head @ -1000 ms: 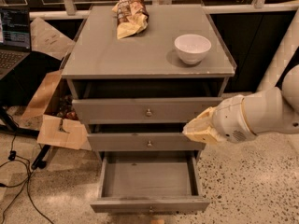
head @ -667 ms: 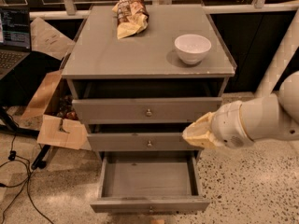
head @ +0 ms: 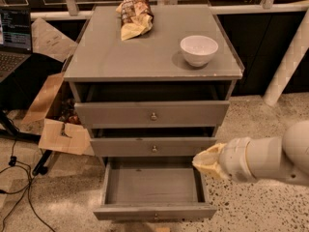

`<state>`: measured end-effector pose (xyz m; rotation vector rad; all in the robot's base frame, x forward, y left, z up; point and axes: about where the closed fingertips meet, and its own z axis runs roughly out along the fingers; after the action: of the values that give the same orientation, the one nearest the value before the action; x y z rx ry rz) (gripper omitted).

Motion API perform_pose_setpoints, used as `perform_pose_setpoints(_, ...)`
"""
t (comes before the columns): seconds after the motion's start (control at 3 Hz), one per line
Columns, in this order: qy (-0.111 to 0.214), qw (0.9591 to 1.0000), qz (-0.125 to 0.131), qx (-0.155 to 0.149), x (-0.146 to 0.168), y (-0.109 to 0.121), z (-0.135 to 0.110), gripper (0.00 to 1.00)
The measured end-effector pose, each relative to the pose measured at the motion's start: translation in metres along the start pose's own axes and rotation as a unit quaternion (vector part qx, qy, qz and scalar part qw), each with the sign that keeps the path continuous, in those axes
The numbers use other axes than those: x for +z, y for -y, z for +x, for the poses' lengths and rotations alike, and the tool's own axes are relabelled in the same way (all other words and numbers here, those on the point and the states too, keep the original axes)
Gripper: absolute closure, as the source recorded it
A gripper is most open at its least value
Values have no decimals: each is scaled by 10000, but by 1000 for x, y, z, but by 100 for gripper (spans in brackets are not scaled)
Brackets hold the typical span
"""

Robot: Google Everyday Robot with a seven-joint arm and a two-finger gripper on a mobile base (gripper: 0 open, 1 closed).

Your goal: Close bottom drawer

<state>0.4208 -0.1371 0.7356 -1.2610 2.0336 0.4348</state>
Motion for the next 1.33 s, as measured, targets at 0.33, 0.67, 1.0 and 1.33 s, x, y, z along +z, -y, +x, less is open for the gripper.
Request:
perform_pose_setpoints(0.33, 81, 9995, 1, 296, 31, -9, 43, 100)
perform_pose_setpoints(0.67, 55, 9972, -166, 727, 71, -18, 93, 100)
perform_pose_setpoints(1.0, -21, 9932, -412, 1089, 112, -25, 134, 100)
perform_pose_setpoints(1.33, -193, 9873, -785, 1371, 152, -36, 166, 100)
